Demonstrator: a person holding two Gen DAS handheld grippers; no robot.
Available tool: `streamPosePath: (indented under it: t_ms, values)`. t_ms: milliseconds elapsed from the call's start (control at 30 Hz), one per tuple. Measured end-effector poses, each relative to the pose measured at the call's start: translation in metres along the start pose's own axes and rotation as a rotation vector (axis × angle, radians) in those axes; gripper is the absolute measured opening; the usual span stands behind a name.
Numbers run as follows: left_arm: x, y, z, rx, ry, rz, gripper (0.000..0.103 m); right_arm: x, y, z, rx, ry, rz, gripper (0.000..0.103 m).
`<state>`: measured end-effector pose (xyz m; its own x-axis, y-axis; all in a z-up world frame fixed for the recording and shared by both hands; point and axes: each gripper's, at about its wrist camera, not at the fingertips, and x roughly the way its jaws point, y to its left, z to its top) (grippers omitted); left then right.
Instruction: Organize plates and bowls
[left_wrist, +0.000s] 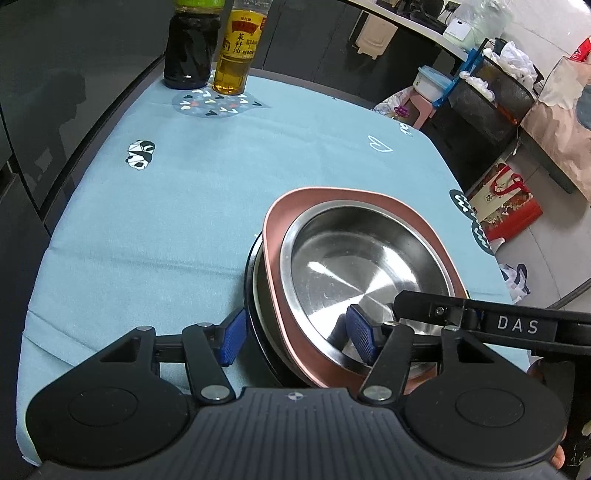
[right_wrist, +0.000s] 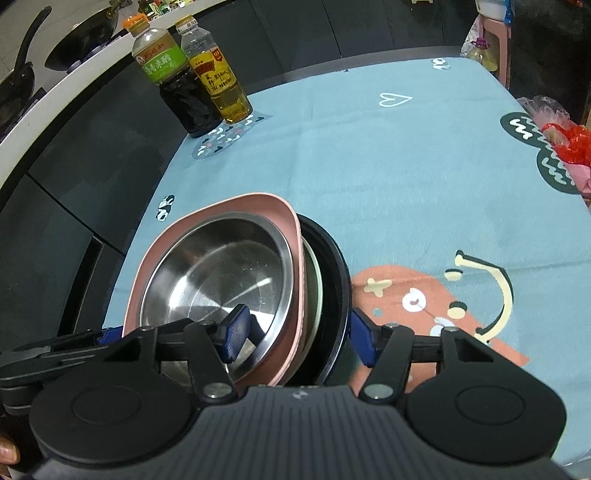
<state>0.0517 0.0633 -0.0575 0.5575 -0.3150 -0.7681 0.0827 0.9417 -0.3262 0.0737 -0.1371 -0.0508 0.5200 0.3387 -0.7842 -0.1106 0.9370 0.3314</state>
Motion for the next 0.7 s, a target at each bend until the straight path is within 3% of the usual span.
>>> streamPosePath:
  t_ms: [700]
  values:
    - [0.009,-0.007,0.023,0.031,-0.043,0.013,0.054,0.003,-0.003,0.019,-0.011,-0.035,0.003,0.053]
